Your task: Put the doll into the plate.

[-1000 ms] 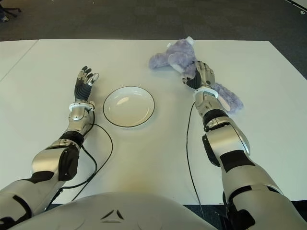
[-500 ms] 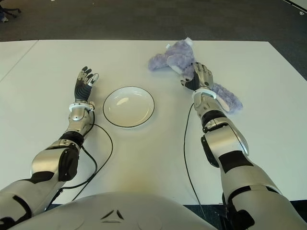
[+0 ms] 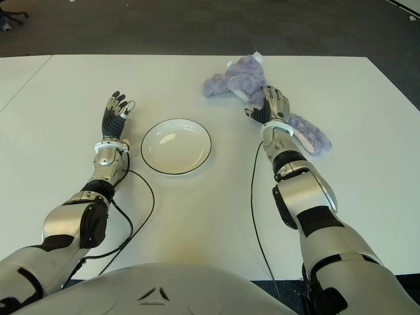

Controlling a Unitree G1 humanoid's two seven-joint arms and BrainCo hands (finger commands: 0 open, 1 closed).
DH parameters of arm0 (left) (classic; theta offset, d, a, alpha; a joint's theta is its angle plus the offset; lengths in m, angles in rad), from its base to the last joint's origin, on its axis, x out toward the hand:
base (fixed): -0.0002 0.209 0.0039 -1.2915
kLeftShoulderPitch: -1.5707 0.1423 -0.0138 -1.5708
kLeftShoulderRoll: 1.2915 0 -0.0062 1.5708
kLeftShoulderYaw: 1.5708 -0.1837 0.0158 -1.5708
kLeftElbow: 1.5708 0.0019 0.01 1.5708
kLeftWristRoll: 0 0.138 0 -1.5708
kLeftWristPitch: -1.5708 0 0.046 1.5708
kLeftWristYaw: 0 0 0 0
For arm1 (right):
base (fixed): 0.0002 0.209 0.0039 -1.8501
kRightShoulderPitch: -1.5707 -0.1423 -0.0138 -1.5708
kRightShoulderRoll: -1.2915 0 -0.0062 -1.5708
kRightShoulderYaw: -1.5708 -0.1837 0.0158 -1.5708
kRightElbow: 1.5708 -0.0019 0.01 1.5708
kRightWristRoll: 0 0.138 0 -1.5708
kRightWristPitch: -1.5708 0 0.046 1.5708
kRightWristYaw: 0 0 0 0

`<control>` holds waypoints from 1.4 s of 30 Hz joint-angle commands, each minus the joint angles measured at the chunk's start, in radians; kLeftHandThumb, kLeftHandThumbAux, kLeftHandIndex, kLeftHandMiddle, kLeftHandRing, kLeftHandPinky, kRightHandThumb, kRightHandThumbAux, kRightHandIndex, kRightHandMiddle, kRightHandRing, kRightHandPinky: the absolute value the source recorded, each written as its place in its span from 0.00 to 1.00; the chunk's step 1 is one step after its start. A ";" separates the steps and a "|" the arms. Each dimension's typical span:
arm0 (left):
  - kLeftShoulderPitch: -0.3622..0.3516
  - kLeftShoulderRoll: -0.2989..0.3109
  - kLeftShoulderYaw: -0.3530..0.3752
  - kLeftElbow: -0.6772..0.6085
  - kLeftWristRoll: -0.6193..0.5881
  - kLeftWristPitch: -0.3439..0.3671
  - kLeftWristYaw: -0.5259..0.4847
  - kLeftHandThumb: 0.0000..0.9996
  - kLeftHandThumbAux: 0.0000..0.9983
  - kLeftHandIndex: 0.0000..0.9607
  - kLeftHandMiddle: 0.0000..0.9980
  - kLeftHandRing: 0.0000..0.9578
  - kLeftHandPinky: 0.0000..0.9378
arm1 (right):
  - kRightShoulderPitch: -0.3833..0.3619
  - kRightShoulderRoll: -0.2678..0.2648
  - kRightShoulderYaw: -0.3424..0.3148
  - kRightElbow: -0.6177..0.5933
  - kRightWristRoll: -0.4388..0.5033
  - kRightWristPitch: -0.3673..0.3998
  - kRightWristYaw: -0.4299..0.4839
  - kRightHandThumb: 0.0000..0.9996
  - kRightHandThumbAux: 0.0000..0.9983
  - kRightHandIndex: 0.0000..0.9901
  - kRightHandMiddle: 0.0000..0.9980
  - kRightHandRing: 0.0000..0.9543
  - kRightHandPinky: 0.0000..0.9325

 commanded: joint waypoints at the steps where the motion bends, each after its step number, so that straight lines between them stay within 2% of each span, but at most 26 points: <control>1: 0.212 -0.059 -0.015 0.131 0.011 0.102 -0.005 0.00 0.49 0.01 0.11 0.11 0.08 | 0.119 0.065 0.011 0.062 0.001 0.048 0.089 0.35 0.49 0.08 0.03 0.06 0.15; 2: 0.212 -0.059 -0.015 0.131 0.012 0.102 -0.005 0.00 0.49 0.01 0.11 0.11 0.08 | 0.119 0.064 0.010 0.061 0.002 0.048 0.086 0.35 0.49 0.08 0.03 0.06 0.16; 3: 0.211 -0.060 -0.015 0.131 0.012 0.103 -0.004 0.00 0.49 0.01 0.11 0.11 0.08 | 0.119 0.064 0.009 0.061 0.002 0.048 0.084 0.38 0.49 0.09 0.06 0.15 0.29; 4: 0.211 -0.060 -0.015 0.131 0.012 0.103 -0.003 0.00 0.49 0.01 0.11 0.11 0.08 | 0.119 0.064 0.008 0.061 0.003 0.047 0.081 0.39 0.49 0.09 0.06 0.16 0.31; 5: 0.211 -0.060 -0.015 0.131 0.012 0.104 -0.003 0.00 0.49 0.01 0.11 0.11 0.08 | 0.119 0.063 0.008 0.061 0.004 0.047 0.079 0.40 0.50 0.10 0.08 0.25 0.43; 7: 0.211 -0.061 -0.014 0.131 0.011 0.104 -0.002 0.00 0.49 0.02 0.11 0.11 0.09 | 0.119 0.063 0.005 0.060 0.006 0.045 0.074 0.42 0.50 0.11 0.09 0.29 0.51; 10: 0.211 -0.062 -0.013 0.131 0.010 0.105 -0.001 0.00 0.49 0.02 0.11 0.11 0.09 | 0.121 0.063 -0.003 0.059 0.013 0.038 0.058 0.44 0.51 0.12 0.11 0.32 0.56; 16: 0.212 -0.062 -0.013 0.131 0.009 0.102 -0.003 0.00 0.50 0.02 0.11 0.11 0.08 | 0.120 0.057 -0.015 0.060 0.021 0.028 0.033 0.48 0.52 0.18 0.25 0.41 0.58; 17: 0.212 -0.062 -0.013 0.131 0.009 0.101 -0.003 0.00 0.50 0.01 0.12 0.11 0.08 | 0.120 0.054 -0.017 0.061 0.022 0.026 0.031 0.50 0.52 0.23 0.34 0.48 0.63; 18: 0.212 -0.062 -0.013 0.131 0.009 0.100 -0.005 0.00 0.49 0.01 0.12 0.11 0.07 | 0.122 0.054 -0.020 0.060 0.025 0.022 0.018 0.48 0.54 0.25 0.40 0.53 0.67; 22: 0.214 -0.062 -0.015 0.131 0.010 0.098 -0.008 0.00 0.49 0.01 0.11 0.10 0.06 | 0.127 0.057 -0.032 0.058 0.031 0.011 -0.022 0.51 0.53 0.31 0.45 0.57 0.69; 23: 0.215 -0.062 -0.015 0.131 0.010 0.097 -0.010 0.00 0.48 0.00 0.12 0.10 0.05 | 0.128 0.057 -0.036 0.057 0.033 0.009 -0.031 0.64 0.66 0.39 0.56 0.64 0.77; 25: 0.215 -0.061 -0.015 0.131 0.010 0.096 -0.012 0.00 0.48 0.00 0.12 0.10 0.05 | 0.129 0.058 -0.044 0.057 0.037 0.005 -0.047 0.68 0.71 0.42 0.61 0.68 0.82; 29: 0.216 -0.060 -0.015 0.131 0.010 0.095 -0.015 0.00 0.46 0.00 0.12 0.10 0.04 | 0.129 0.061 -0.068 0.056 0.054 0.000 -0.057 0.70 0.71 0.43 0.66 0.72 0.81; 33: 0.216 -0.060 -0.015 0.131 0.010 0.096 -0.017 0.00 0.45 0.00 0.12 0.10 0.04 | 0.127 0.061 -0.090 0.057 0.070 -0.009 -0.036 0.71 0.71 0.44 0.67 0.69 0.67; 34: 0.216 -0.059 -0.015 0.131 0.009 0.096 -0.018 0.00 0.45 0.00 0.11 0.10 0.04 | 0.127 0.061 -0.097 0.057 0.075 -0.013 -0.030 0.71 0.71 0.44 0.62 0.62 0.60; 35: 0.216 -0.059 -0.014 0.131 0.008 0.096 -0.019 0.00 0.45 0.00 0.11 0.10 0.04 | 0.127 0.062 -0.107 0.056 0.083 -0.017 -0.024 0.71 0.71 0.44 0.61 0.61 0.58; 42: 0.216 -0.059 -0.009 0.131 0.003 0.097 -0.027 0.00 0.44 0.01 0.11 0.09 0.04 | 0.128 0.063 -0.137 0.056 0.103 -0.043 -0.002 0.71 0.71 0.44 0.65 0.65 0.63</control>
